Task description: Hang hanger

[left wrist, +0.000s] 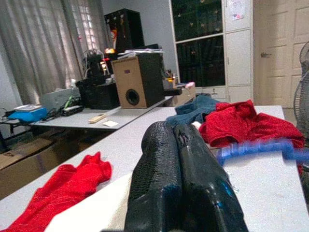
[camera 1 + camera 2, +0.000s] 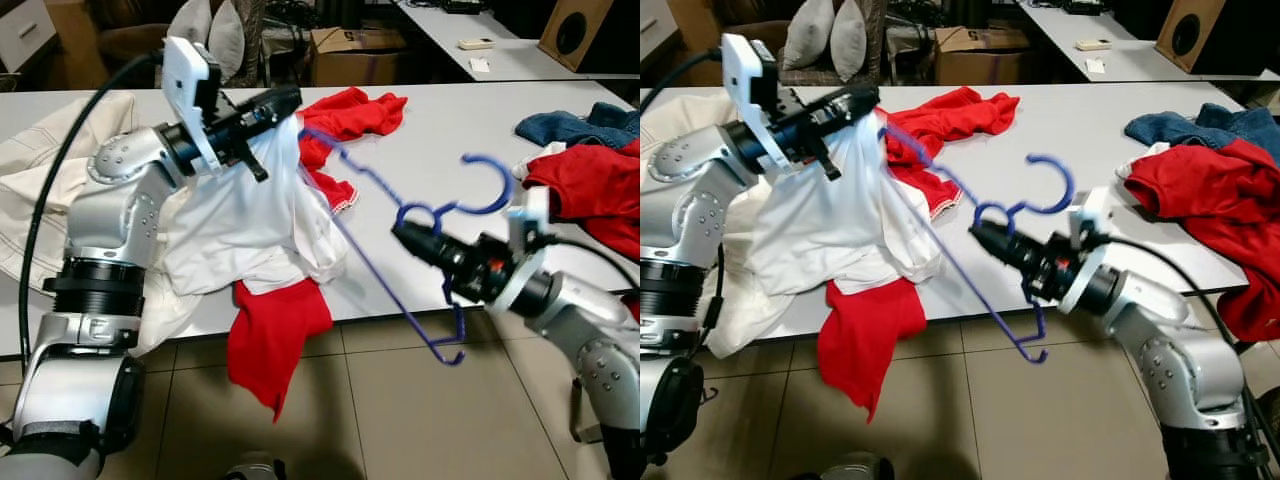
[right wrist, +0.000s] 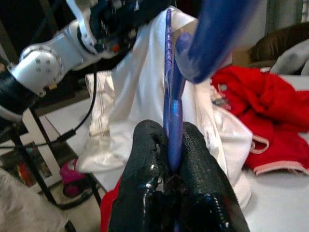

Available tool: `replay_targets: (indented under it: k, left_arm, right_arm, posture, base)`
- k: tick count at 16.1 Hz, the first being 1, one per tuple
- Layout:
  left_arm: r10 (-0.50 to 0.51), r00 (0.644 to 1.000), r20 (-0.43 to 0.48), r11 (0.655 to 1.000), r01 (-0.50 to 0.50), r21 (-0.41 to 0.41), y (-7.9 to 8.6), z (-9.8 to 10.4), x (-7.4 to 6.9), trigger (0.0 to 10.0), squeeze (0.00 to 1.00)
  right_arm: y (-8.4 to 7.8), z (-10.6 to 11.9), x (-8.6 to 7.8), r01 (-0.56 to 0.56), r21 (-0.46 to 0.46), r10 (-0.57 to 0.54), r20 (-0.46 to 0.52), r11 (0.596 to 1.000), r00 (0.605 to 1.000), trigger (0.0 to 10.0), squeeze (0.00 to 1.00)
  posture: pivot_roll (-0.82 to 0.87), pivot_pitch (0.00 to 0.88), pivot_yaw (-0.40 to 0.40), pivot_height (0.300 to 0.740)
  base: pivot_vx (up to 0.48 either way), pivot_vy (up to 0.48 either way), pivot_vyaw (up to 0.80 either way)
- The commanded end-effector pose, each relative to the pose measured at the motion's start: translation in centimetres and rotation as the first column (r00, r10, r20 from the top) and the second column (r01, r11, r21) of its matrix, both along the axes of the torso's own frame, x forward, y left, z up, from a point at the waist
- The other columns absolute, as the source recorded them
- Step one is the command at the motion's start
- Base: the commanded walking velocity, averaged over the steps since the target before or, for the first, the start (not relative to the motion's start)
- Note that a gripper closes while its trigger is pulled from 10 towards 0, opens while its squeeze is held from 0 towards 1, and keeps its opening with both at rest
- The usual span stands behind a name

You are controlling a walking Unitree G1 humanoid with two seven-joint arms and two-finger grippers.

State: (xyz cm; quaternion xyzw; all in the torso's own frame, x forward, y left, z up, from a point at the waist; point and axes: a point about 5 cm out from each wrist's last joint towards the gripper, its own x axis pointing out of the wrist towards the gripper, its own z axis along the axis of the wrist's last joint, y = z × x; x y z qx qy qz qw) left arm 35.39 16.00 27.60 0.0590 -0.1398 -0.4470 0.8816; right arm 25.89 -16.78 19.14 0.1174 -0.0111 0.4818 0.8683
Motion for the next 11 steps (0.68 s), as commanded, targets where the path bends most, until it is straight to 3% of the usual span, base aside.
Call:
replay_targets:
  k: [1,2,3,5,7,11]
  left_arm:
    - [0.014,1.0,0.022,1.0,-0.014,0.005,0.5,0.9,0.2,0.0,0.0]
    - [0.014,1.0,0.022,1.0,-0.014,0.005,0.5,0.9,0.2,0.0,0.0]
    - [0.03,0.999,0.018,1.0,-0.03,0.001,1.2,1.0,0.3,0.0,0.0]
    - [0.043,0.999,0.015,0.999,-0.043,-0.007,1.8,1.0,0.3,0.0,0.0]
    - [0.021,1.0,0.015,1.0,-0.021,-0.01,1.5,1.2,0.2,0.0,0.0]
    - [-0.041,0.999,0.009,0.999,0.041,0.0,0.8,1.2,0.0,0.0,0.0]
  right_arm:
    - [-0.7,0.8,0.4,0.041,0.048,-0.043,0.041,0.998,0.998,10.0,0.0]
    - [-0.7,0.8,0.4,0.041,0.048,-0.043,0.041,0.998,0.998,10.0,0.0]
    - [-1.1,0.9,0.5,0.063,0.109,-0.067,0.032,0.992,0.997,10.0,0.0]
    - [-0.6,-0.2,-0.1,0.006,0.079,-0.006,-0.007,0.997,1.0,10.0,0.0]
    - [0.2,-1.8,-0.6,-0.037,-0.017,0.036,-0.049,0.999,0.998,10.0,0.0]
    - [0.5,-2.2,-0.6,-0.047,-0.037,0.045,-0.055,0.998,0.997,10.0,0.0]
  posture:
    - [0.07,0.0,-0.013,0.74]
    - [0.07,0.0,-0.013,0.74]
    - [0.07,0.0,-0.011,0.74]
    - [0.07,0.0,-0.012,0.74]
    - [0.07,0.0,-0.013,0.74]
    - [0.07,0.0,-0.011,0.74]
  base:
    - [0.0,0.0,0.0]
    - [0.0,0.0,0.0]
    - [0.0,0.0,0.0]
    - [0.0,0.0,0.0]
    - [0.0,0.0,0.0]
    - [0.0,0.0,0.0]
